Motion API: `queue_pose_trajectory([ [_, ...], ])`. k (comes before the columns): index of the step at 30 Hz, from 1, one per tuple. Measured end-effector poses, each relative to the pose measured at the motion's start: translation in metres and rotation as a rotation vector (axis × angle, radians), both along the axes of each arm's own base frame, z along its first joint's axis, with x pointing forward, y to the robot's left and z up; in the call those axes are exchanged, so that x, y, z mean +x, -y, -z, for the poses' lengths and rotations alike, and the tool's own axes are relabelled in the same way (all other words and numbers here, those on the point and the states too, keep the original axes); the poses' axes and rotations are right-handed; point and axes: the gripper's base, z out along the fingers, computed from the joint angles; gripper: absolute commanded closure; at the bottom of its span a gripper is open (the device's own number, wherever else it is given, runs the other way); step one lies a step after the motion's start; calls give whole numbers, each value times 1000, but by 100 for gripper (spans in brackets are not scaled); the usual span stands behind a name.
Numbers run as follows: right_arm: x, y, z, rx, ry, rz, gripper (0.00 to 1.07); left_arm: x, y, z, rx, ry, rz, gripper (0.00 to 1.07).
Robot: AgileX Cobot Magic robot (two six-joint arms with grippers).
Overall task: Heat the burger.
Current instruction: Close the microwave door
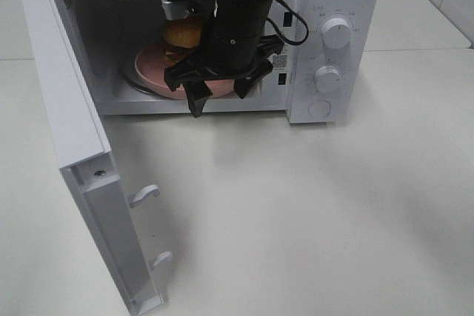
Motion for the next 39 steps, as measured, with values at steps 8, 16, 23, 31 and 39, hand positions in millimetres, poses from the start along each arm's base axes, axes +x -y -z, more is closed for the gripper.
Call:
queue_pose_trajectory([
  [8,-13,8,-16,-20,-81,55,32,0,0,0,0,0,0,9],
  [16,-33,23,-19,-90,-184,98,32,0,0,0,0,0,0,9],
  [23,-51,42,-28,-140,-186,145,32,0,0,0,0,0,0,9],
  [31,-74,75,-45,-242,-120,202,32,0,0,0,0,0,0,9],
  [39,-101,102,-81,-211,-10,237,32,0,0,0,0,0,0,9],
])
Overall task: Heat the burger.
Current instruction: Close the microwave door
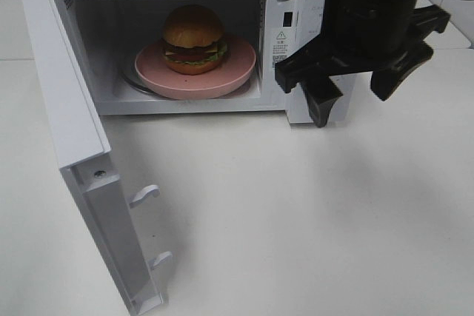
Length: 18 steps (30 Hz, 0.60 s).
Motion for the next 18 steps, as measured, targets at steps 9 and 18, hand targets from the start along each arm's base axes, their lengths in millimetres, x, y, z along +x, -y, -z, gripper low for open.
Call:
queue_pose_trajectory([
  [9,-21,56,-18,-17,86,134,34,0,0,0,0,0,0,9],
  [18,-52,140,-14,82,87,422,36,0,0,0,0,0,0,9],
])
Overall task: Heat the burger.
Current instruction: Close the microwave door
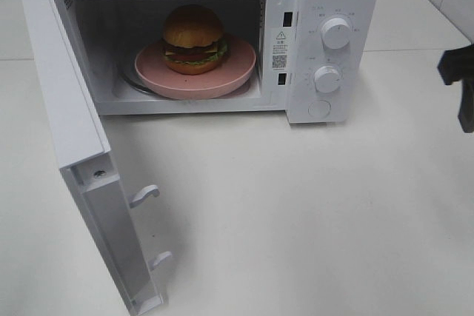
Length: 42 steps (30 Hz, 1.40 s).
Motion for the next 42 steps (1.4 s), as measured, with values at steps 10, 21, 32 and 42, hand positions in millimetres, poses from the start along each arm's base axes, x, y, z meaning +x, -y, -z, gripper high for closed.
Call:
queue_pose_trajectory([
  [10,-65,20,-5,68,90,41,36,0,0,0,0,0,0,9],
  [21,-149,42,6,84,267,-30,39,0,0,0,0,0,0,9],
  [32,-202,48,12,192,635,-152,51,0,0,0,0,0,0,9],
  [42,-230,53,11,218,810,-187,52,0,0,0,-1,0,1,9],
])
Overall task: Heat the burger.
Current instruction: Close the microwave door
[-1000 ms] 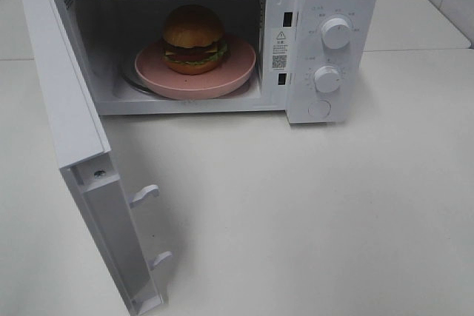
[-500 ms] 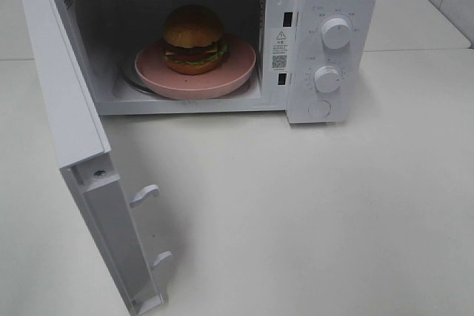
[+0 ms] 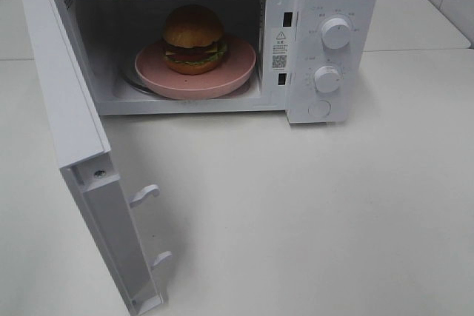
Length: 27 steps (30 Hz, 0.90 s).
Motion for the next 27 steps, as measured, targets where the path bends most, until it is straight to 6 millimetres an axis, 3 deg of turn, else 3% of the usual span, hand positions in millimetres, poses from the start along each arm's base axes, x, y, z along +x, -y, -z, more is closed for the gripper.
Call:
queue_pose_trajectory([
  [14,4,-1,5,-34,6,-16,52,2,13,-1,-72,8,123,9],
  [18,4,-1,5,-34,6,-16,52,11,20,-3,-47,-30,245,9],
  [27,4,-1,5,-34,6,-16,52,32,24,-8,-69,-82,316,9],
])
